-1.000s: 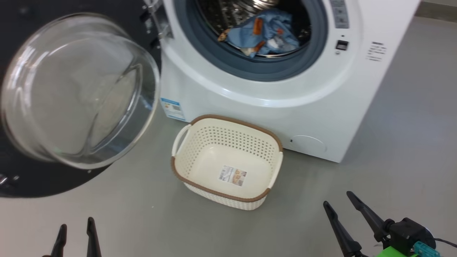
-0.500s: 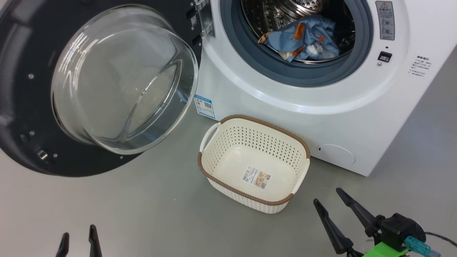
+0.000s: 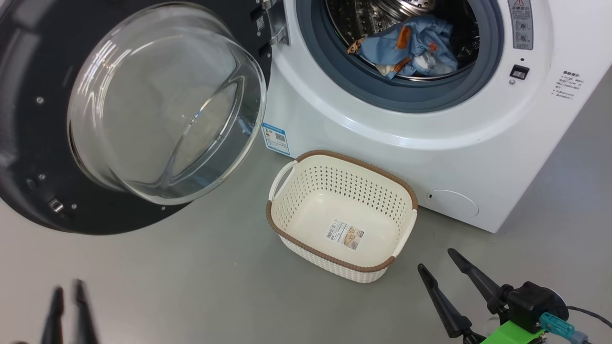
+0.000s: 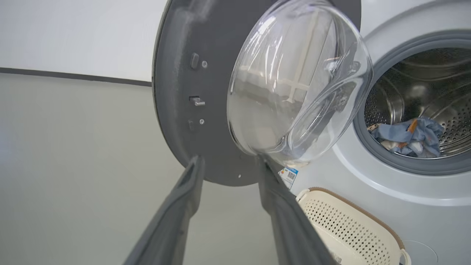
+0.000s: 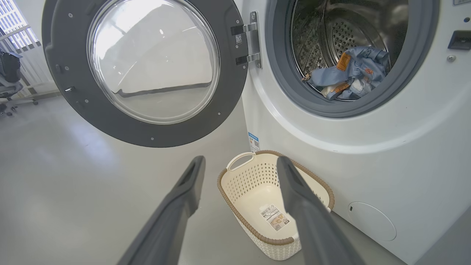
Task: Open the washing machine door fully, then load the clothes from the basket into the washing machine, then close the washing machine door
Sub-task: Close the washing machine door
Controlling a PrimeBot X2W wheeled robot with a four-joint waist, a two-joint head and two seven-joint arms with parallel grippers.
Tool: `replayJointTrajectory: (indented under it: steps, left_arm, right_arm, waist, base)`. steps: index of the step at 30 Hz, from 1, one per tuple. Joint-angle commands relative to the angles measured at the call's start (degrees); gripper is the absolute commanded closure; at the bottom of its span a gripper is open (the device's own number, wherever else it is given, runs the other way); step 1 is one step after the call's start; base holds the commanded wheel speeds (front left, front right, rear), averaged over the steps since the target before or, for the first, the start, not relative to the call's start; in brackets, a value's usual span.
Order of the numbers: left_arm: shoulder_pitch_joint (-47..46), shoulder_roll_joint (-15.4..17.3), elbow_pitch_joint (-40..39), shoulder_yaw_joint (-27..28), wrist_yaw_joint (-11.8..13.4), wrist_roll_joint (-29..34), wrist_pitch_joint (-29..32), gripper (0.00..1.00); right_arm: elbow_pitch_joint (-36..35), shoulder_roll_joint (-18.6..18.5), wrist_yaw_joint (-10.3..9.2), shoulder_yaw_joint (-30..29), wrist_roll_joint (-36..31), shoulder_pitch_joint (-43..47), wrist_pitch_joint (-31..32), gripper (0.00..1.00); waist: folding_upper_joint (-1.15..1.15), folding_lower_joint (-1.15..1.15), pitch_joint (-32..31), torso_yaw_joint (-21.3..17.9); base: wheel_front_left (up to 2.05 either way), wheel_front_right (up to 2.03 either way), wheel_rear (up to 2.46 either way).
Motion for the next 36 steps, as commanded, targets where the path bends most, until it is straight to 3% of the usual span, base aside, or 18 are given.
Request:
replayJointTrajectory:
  steps: [1, 5, 9, 12, 18, 26, 36]
  left_arm:
    - [-3.87, 0.97, -3.04, 3.69, -0.84, -0.28, -0.32, 1.0]
    - [-9.12, 1.56, -6.77, 10.17, -2.91, -1.34, -0.32, 1.0]
    - [-16.7, 5.25, -7.69, 16.35, -4.11, -4.88, -0.32, 1.0]
    - [-23.03, 9.79, -5.11, 19.77, -4.46, -9.76, -0.32, 1.0]
    - [-33.81, 20.47, 5.76, 18.73, -4.53, -22.45, 0.56, 1.0]
    - [-46.54, 30.32, 28.55, 16.65, -4.54, -38.7, 16.18, 1.0]
    - [-55.12, 33.77, 44.56, 13.56, -4.53, -46.01, 34.9, 1.0]
  right_arm:
    - [-1.3, -0.29, 0.08, 0.72, 0.08, -1.44, -0.27, 0.0]
    - [-1.57, -0.07, 0.08, -0.45, -0.16, -0.88, -0.27, 0.0]
    - [-1.87, -0.04, 0.08, -1.09, -0.46, -0.72, -0.27, 0.0]
    - [-2.03, -0.08, 0.08, -1.46, -0.68, -1.04, -0.27, 0.0]
    - [-2.36, -0.62, 0.08, -2.19, -1.01, -1.94, -0.27, 0.0]
    - [-2.83, -1.27, 0.08, -2.6, -1.33, -2.95, -0.27, 0.0]
    - [-2.84, -2.07, 0.08, -2.52, -1.45, -3.7, -0.27, 0.0]
  waist:
    - [0.0, 0.0, 0.14, -0.04]
    - [0.0, 0.0, 0.49, -0.13]
    - [0.0, 0.0, 1.2, -0.67]
    - [0.0, 0.0, 1.96, -1.34]
    - [0.0, 0.0, 3.74, -2.23]
    - [0.0, 0.0, 5.79, -2.84]
    - [0.0, 0.0, 7.07, -3.1]
  base:
    - [0.0, 0.0, 0.0]
    - [0.0, 0.0, 0.0]
    - [0.0, 0.0, 0.0]
    - [0.0, 0.0, 0.0]
    - [0.0, 0.0, 0.0]
    - [0.0, 0.0, 0.0]
    - [0.0, 0.0, 0.0]
